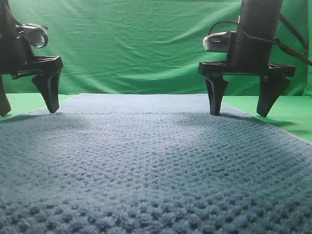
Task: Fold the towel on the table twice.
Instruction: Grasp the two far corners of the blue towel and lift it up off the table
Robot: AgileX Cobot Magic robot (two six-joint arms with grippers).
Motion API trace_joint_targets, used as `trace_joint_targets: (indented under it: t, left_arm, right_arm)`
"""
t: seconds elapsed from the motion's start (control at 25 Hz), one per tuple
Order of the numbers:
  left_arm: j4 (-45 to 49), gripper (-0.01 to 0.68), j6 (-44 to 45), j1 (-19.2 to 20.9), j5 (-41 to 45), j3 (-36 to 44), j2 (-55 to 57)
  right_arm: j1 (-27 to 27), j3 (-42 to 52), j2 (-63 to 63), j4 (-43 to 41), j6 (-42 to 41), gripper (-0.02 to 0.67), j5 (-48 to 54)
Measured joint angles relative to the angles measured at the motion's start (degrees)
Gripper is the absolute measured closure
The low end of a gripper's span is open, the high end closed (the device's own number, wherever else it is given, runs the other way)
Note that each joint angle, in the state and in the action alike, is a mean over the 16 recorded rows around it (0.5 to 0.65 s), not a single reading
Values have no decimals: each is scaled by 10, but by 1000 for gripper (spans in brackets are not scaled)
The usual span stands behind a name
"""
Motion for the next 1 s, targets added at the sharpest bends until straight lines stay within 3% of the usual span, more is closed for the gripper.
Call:
trace_joint_targets:
  t: [0.2,0.68,0.8,1.0]
  left_arm:
    - [-11,145,5,0,13,-5,8]
    - [-69,597,10,3,90,-31,27]
    - [-76,653,9,4,113,-48,34]
    - [-76,673,3,4,154,-93,43]
  right_arm:
    - [0,-3,4,2,0,136,-1]
    - [3,-8,8,17,7,560,-1]
    - [4,-7,3,11,14,620,-1]
    - [4,-7,-23,-21,30,649,-4]
